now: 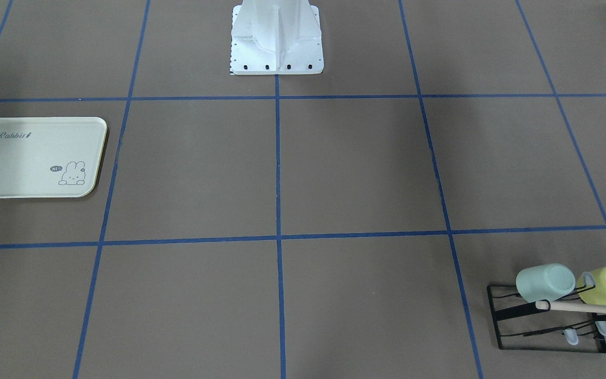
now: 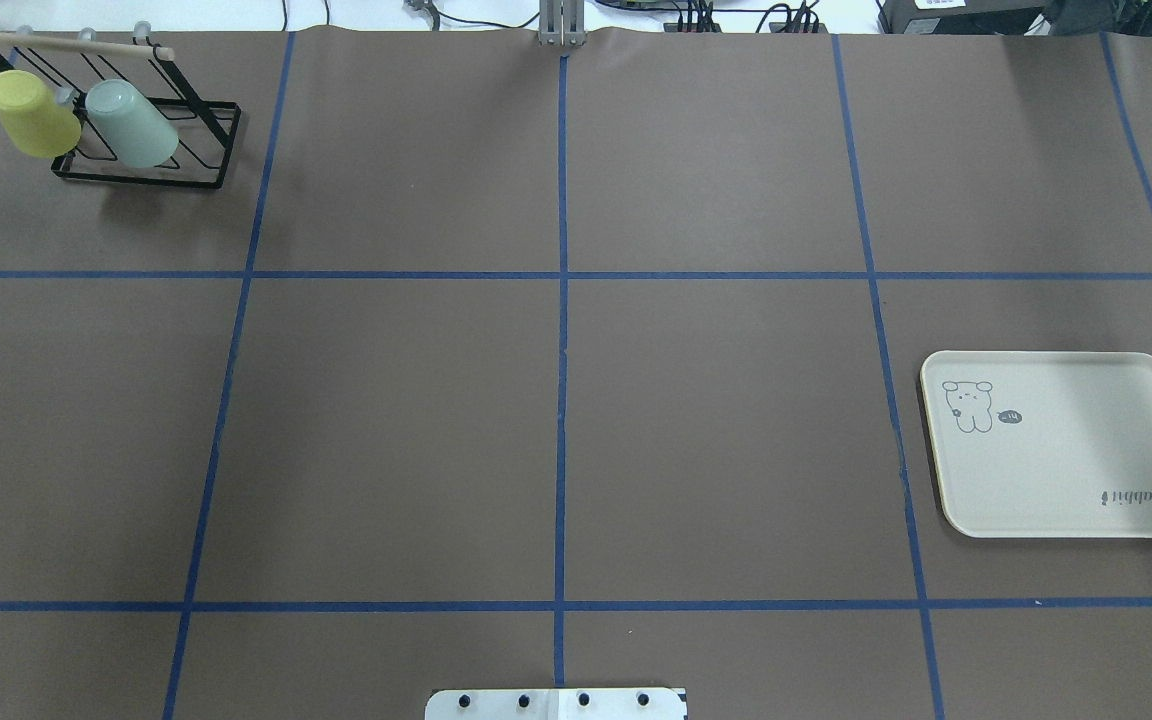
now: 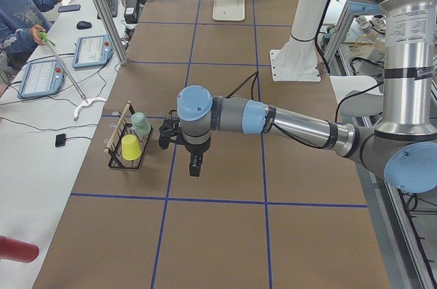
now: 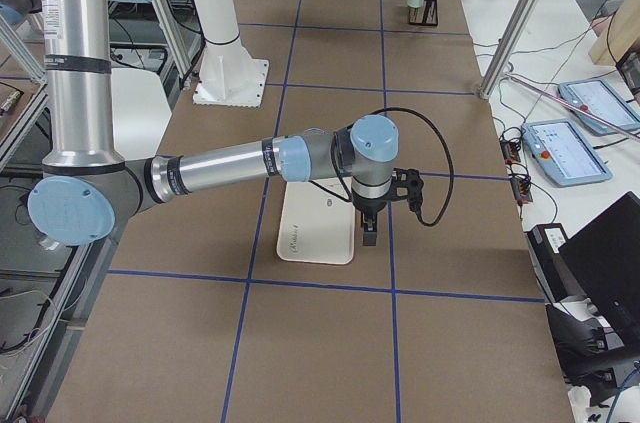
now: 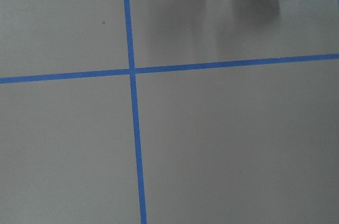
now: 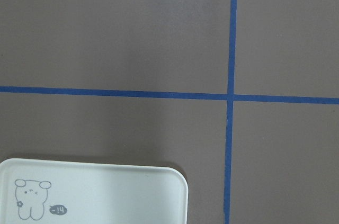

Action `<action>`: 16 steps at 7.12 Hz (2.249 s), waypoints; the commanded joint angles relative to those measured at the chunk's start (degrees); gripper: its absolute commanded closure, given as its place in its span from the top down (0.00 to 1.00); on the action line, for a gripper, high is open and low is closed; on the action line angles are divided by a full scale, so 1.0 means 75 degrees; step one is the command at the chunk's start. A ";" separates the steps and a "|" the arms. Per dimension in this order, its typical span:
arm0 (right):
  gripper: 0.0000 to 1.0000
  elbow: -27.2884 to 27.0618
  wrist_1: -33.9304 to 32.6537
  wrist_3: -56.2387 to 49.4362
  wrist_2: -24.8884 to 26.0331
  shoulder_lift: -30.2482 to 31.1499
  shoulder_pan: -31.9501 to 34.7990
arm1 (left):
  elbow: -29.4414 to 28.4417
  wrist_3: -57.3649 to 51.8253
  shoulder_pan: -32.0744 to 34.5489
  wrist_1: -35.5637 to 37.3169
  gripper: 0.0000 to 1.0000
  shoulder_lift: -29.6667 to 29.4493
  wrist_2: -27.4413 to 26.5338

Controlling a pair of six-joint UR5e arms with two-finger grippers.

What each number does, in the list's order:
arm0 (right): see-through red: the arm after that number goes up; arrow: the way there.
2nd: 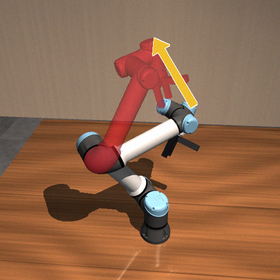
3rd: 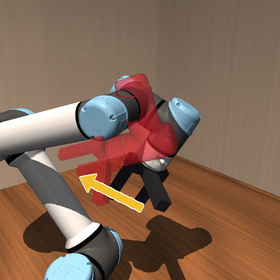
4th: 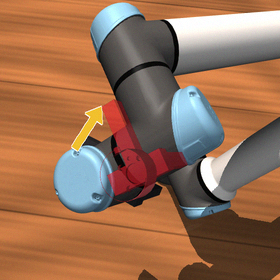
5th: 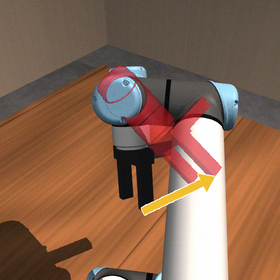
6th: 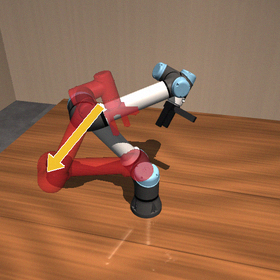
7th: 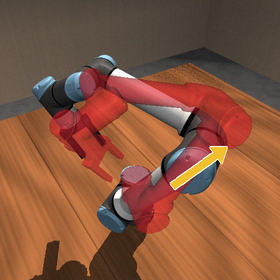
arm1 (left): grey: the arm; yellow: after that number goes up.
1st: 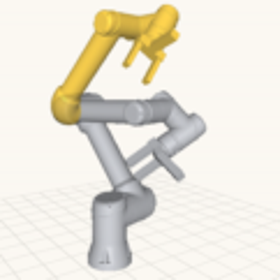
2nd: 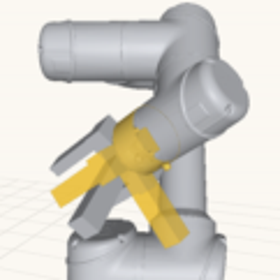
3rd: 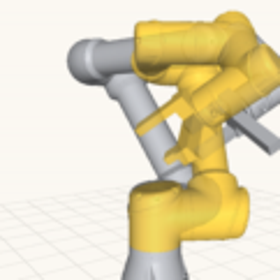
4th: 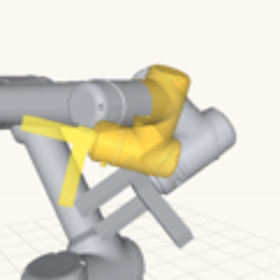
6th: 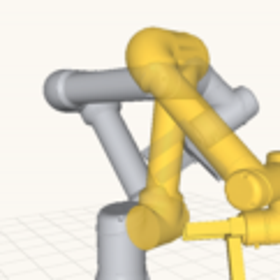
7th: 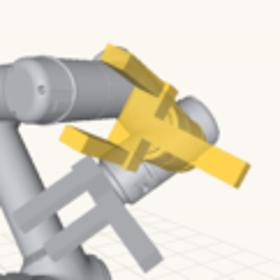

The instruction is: Left arm grabs green cup and hands to right arm on tray

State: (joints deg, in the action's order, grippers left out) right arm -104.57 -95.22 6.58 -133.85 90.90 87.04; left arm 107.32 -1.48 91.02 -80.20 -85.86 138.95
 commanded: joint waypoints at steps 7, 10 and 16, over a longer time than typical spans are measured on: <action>0.99 0.0067 0.0975 0.0048 -0.0258 0.0324 -0.0214 | 0.0280 0.0592 -0.0217 -0.0345 1.00 0.0129 0.0233; 0.99 0.0079 0.1222 0.0072 -0.0903 0.0348 -0.0296 | 0.0421 0.2891 -0.1715 -0.0427 1.00 -0.1078 0.0001; 0.99 0.0394 0.1974 0.0084 -0.0564 0.0443 -0.0788 | -0.2117 0.3313 -0.2703 -0.0474 0.99 -0.3969 -0.0973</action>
State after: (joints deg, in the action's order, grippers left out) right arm -102.24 -80.64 7.10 -138.74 94.34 81.32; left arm 96.79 22.42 71.19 -83.40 -111.14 131.51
